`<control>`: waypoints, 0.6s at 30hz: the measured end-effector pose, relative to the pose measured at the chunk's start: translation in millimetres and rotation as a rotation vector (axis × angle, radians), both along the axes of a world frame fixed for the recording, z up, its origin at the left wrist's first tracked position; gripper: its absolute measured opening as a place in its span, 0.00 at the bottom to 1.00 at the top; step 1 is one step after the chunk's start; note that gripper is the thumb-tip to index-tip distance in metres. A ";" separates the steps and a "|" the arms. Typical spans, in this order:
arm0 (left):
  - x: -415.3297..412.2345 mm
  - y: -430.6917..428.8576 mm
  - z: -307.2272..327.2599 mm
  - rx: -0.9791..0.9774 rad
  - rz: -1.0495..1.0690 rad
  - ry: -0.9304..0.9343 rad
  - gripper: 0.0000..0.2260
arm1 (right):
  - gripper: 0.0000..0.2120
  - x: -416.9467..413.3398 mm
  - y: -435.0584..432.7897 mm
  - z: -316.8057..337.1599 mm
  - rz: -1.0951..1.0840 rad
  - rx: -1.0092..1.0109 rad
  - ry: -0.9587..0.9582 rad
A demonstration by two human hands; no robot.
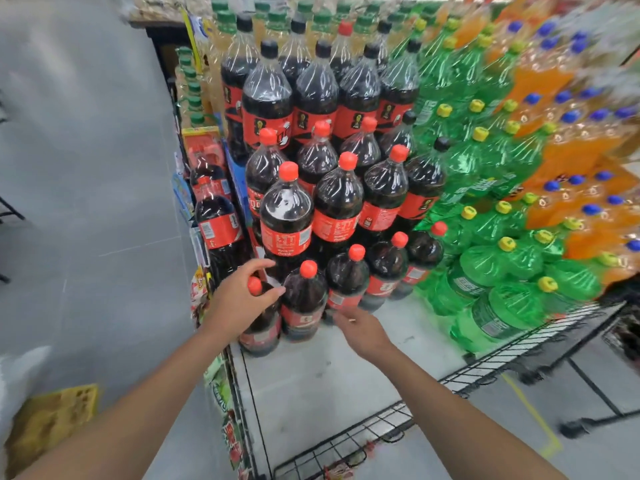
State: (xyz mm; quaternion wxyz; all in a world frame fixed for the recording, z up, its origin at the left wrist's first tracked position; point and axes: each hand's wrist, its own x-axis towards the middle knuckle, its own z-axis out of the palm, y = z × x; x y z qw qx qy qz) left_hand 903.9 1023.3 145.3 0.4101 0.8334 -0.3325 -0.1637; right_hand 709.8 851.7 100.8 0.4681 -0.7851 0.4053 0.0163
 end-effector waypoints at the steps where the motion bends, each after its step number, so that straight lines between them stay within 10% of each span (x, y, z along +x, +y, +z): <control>1: -4.1 -2.4 7.9 -0.003 -0.012 -0.070 0.22 | 0.15 -9.4 -8.4 2.3 0.005 -0.091 -0.022; 9: -70.6 -61.0 49.4 -0.092 -0.305 -0.554 0.31 | 0.31 -108.3 -60.8 42.5 -0.085 -0.568 -0.008; 18: -245.5 -162.2 34.9 -0.061 -0.599 -0.468 0.33 | 0.43 -288.1 -102.4 79.1 -0.244 -0.662 0.119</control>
